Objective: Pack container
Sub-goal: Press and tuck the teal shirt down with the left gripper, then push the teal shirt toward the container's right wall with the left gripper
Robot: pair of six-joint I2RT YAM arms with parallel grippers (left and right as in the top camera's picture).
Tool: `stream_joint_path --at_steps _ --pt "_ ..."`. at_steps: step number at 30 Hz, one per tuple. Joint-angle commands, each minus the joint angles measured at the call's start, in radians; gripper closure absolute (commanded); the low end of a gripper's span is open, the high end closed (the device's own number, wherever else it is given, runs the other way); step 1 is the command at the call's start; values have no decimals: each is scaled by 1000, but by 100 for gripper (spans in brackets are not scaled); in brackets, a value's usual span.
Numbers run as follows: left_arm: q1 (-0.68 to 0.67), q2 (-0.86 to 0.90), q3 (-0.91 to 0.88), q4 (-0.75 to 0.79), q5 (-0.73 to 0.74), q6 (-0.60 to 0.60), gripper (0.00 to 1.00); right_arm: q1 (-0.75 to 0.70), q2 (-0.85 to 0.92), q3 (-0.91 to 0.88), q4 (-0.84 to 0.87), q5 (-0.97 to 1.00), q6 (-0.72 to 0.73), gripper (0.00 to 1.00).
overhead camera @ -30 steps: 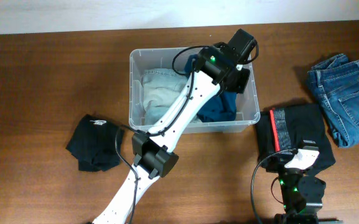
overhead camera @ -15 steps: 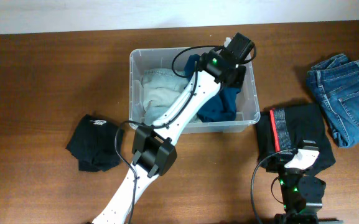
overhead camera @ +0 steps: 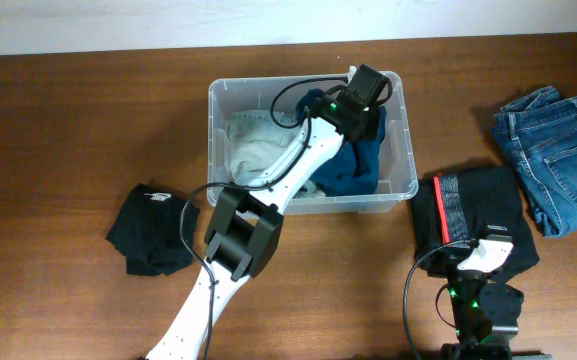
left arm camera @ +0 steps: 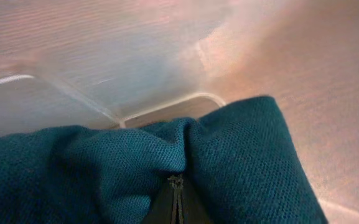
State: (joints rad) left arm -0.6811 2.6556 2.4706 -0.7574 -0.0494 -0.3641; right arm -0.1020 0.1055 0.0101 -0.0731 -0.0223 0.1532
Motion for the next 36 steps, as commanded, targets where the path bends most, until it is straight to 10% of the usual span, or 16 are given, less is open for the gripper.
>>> stream_joint_path --at_steps 1,17,36 --pt "8 -95 53 -53 35 67 99 5 -8 -5 -6 9 -3 1" --pt "23 -365 60 -655 -157 -10 99 5 -8 -5 -6 9 -3 1" --pt "-33 -299 -249 -607 185 21 100 5 -8 -5 -6 9 -3 1"
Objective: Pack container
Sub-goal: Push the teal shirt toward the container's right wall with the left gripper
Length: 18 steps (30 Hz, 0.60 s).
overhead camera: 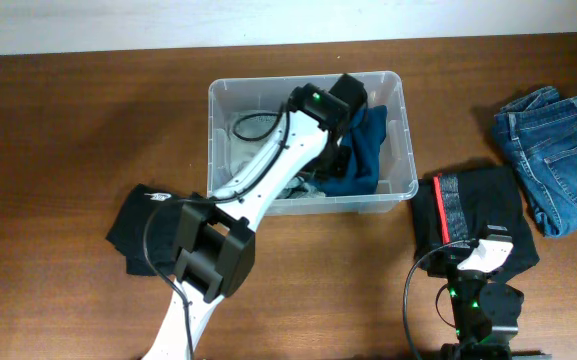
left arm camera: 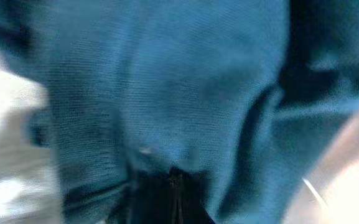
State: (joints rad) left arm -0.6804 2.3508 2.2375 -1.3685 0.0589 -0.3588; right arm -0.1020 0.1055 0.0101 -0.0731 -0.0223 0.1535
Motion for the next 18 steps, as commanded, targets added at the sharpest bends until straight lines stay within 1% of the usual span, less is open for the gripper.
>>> stream_joint_path --at_steps 1,11,18 --pt "-39 6 -16 6 76 16 99 5 -8 -5 -6 9 -4 1" --pt "-88 28 -17 68 76 7 99 5 -8 -5 -6 9 -4 1" --pt "-82 29 2 58 66 8 100 5 -8 -5 -6 9 -4 1"
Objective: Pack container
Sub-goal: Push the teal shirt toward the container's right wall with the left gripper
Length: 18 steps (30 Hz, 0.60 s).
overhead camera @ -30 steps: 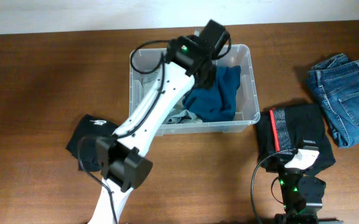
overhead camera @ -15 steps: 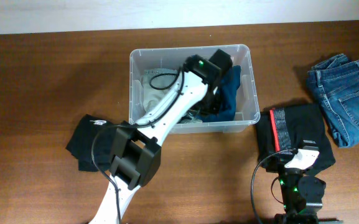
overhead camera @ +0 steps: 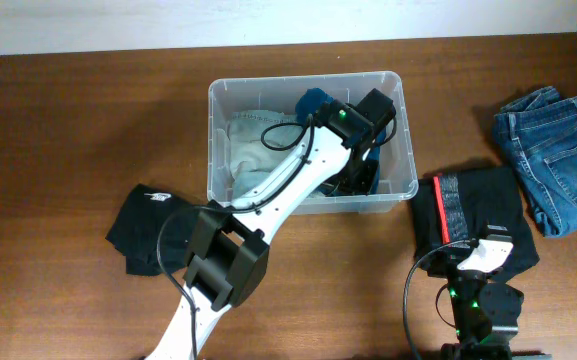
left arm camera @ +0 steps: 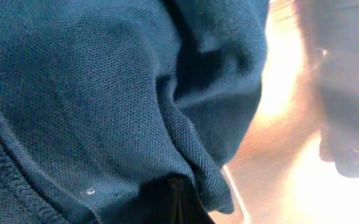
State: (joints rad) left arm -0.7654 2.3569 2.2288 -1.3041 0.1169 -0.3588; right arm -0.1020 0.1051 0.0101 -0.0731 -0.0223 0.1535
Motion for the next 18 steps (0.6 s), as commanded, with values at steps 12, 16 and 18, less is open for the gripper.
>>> stream_joint_path --at_steps 12,16,18 --pt "-10 -35 79 -82 -247 -79 99 5 -7 -5 -6 9 -4 1" --pt "-19 -35 85 -50 -211 -78 96 5 -7 -5 -6 9 -4 1" --pt "-18 -35 100 -41 -208 -78 85 5 -7 -5 -6 9 -4 1"
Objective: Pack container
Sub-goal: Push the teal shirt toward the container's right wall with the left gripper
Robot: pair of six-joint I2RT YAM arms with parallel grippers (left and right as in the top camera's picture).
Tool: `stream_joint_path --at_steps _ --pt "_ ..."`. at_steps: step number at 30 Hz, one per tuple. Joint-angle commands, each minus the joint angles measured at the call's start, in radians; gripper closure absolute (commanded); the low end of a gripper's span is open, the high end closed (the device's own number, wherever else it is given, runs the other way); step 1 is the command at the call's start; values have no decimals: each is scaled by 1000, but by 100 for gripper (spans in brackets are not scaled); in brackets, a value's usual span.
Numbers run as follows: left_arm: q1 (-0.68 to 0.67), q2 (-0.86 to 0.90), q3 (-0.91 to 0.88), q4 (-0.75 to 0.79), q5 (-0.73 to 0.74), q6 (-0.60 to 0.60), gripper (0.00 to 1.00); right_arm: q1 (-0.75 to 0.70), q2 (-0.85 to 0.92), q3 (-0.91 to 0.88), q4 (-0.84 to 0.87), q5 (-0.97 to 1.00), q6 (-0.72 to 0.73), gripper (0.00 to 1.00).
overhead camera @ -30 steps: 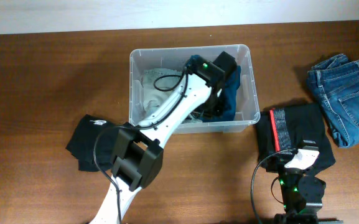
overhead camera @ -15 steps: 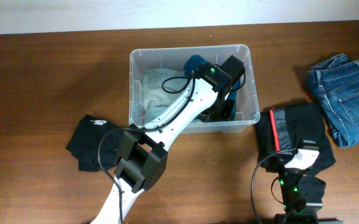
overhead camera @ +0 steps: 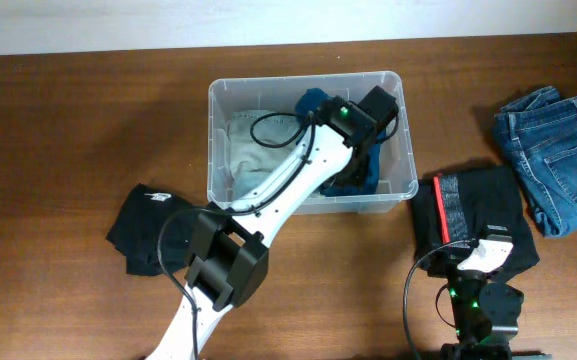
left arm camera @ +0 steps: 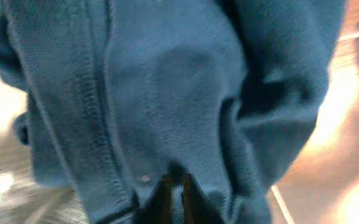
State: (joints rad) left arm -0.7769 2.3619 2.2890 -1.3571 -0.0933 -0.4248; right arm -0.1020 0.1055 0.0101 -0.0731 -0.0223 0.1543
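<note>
A clear plastic container (overhead camera: 268,82) stands at the table's back middle. It holds a pale garment (overhead camera: 248,145) on the left and a teal-blue shirt (overhead camera: 362,178) on the right. My left gripper (overhead camera: 364,150) reaches down into the right half of the container. In the left wrist view the blue shirt (left arm camera: 167,93) fills the frame, and the left gripper (left arm camera: 174,188) has its fingers slightly parted against the cloth, blue fabric showing in the narrow gap. My right gripper (overhead camera: 488,256) rests low at the front right over a black garment; its fingers are not distinguishable.
A black garment with a red stripe (overhead camera: 473,210) lies right of the container. Folded blue jeans (overhead camera: 553,155) sit at the far right. A crumpled black shirt (overhead camera: 150,230) lies front left. The left arm crosses the container's front wall.
The left gripper's fingers, closed tight on the blue shirt before, now stand slightly apart. The wrist has turned a little, and the shirt lies bunched in the container's right half.
First my left gripper held the blue shirt shut at the container's back right corner. Then it was over the container's middle with the shirt spread to the right. Then it was back toward the right wall, and now its fingers have parted there. The right arm stayed still.
</note>
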Motion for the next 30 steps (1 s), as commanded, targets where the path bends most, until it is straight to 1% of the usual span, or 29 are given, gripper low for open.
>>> stream_joint_path --at_steps 1,2,3,4,6,8,11,16,22,25,27,28,29,30 --pt "-7 -40 51 15 3 -13 79 5 -8 -5 -6 9 -5 1" --pt "-7 -40 65 16 3 -13 73 5 -8 -5 -6 9 -5 1" --pt "-7 -40 83 18 3 -13 61 5 -8 -5 -6 9 -5 1" --pt "-7 -40 97 18 4 -13 55 5 -8 -5 -6 9 -4 1" --pt "-7 -40 113 22 27 -13 40 5 -8 -5 -6 9 -5 1" --pt "-7 -40 114 35 76 -13 35 5 -8 -5 -6 9 -5 1" --pt "-9 -29 114 64 159 -12 34 5 -8 -5 -6 9 -5 1" --pt "-33 1 113 117 161 -13 34 5 -8 -5 -6 9 -4 1" --pt "-75 48 113 167 152 -13 37 5 -8 -5 -6 9 -5 1" --pt "-86 79 113 165 84 -13 45 5 -8 -5 -6 9 -5 1" --pt "-87 92 113 152 50 -37 50 5 -8 -5 -6 9 -5 1" --pt "-87 93 113 148 46 -43 50 5 -8 -5 -6 9 -5 1" --pt "-86 96 113 147 44 -43 54 5 -8 -5 -6 9 -5 1" --pt "-86 96 113 147 43 -43 55 5 -8 -5 -6 9 -4 1"
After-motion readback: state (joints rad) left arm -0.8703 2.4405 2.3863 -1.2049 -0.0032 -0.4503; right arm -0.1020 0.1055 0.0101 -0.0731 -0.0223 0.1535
